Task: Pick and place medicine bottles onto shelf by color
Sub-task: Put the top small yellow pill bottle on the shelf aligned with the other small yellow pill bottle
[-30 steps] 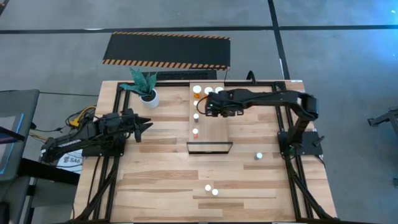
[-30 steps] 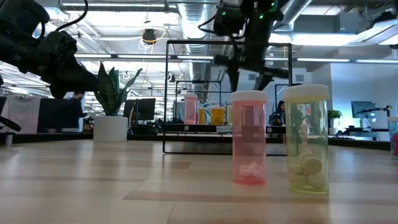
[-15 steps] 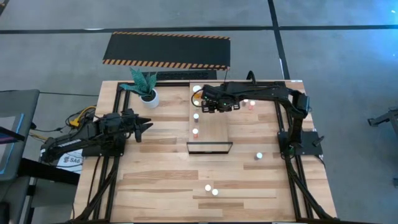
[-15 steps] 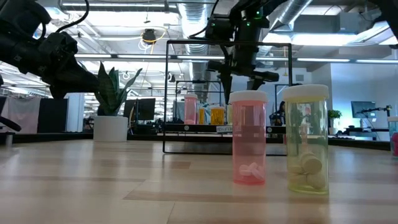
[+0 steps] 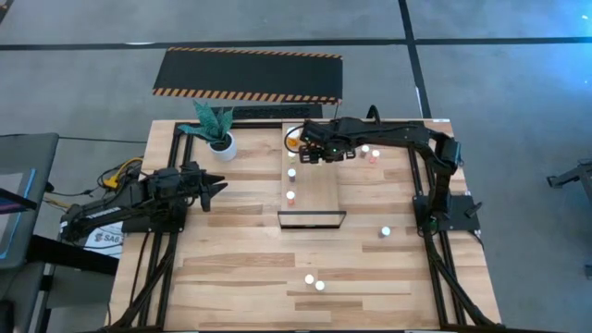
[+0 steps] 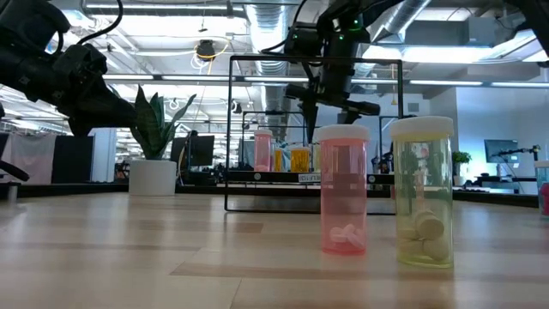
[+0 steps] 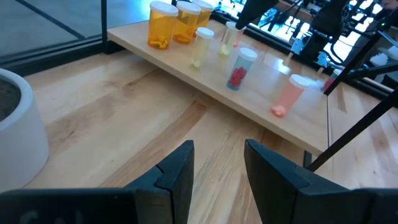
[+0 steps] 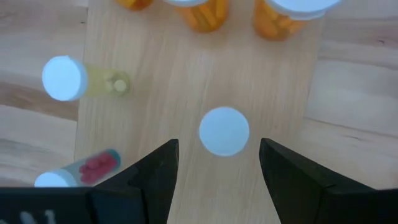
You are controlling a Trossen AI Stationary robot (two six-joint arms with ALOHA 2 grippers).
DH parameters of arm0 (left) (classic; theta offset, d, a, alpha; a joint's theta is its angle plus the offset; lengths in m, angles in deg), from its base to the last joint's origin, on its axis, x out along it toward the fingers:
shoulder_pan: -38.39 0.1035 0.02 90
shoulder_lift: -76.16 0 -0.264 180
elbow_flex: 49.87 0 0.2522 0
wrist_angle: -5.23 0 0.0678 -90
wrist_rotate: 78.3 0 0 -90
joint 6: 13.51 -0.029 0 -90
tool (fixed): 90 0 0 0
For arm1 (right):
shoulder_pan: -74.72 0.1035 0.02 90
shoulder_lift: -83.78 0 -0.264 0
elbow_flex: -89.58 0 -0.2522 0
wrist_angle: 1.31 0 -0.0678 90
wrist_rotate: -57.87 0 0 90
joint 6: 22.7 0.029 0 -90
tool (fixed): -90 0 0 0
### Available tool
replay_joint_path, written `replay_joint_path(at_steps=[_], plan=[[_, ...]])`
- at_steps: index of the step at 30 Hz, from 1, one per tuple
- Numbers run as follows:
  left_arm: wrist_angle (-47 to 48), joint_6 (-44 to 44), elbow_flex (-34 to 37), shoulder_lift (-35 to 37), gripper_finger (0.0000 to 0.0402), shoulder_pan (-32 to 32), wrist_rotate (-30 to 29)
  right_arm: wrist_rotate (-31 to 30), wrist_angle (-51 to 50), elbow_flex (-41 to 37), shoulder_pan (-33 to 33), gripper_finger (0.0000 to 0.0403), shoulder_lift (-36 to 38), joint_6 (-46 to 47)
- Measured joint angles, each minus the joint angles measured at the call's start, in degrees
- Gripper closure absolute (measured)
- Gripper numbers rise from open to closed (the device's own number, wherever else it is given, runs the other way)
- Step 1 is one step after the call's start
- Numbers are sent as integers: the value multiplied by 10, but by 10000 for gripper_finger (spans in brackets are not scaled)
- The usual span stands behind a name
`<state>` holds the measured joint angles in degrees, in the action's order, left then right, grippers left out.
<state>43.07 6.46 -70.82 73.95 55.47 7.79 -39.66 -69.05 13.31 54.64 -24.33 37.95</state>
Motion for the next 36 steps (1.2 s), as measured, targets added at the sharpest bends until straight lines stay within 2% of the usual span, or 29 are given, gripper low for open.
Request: replay_joint_path(at_steps=[25,36], plan=[[0,0,0,0,274,0,0,-15,49,-32,-8,157,-1,-29],[0,0,0,0,274,0,0,6,63,-32,-10,187,-30,-26]])
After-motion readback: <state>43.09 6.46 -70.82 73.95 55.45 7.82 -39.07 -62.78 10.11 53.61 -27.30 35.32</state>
